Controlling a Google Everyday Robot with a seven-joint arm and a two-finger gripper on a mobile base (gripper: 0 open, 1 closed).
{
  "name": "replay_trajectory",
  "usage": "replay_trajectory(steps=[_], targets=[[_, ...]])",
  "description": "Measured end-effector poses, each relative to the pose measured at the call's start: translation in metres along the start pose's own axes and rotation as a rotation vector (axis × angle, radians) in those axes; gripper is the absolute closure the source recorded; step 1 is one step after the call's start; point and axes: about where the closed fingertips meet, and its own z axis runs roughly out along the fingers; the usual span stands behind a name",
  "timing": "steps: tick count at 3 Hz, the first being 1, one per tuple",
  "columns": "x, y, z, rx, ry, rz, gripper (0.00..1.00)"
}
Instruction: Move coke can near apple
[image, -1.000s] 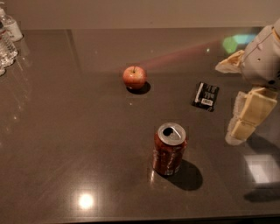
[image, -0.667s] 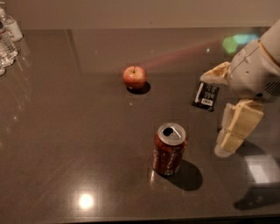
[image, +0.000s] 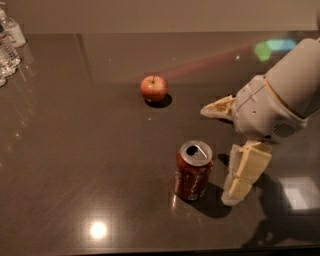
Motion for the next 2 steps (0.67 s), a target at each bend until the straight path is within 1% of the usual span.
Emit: replay_trajectory(steps=[1, 2], targets=[[-0.009, 0.008, 0.018, -0.026, -0.032, -0.023, 0.00], [-0.018, 0.012, 0.030, -0.037, -0.056, -0.035, 0.00]])
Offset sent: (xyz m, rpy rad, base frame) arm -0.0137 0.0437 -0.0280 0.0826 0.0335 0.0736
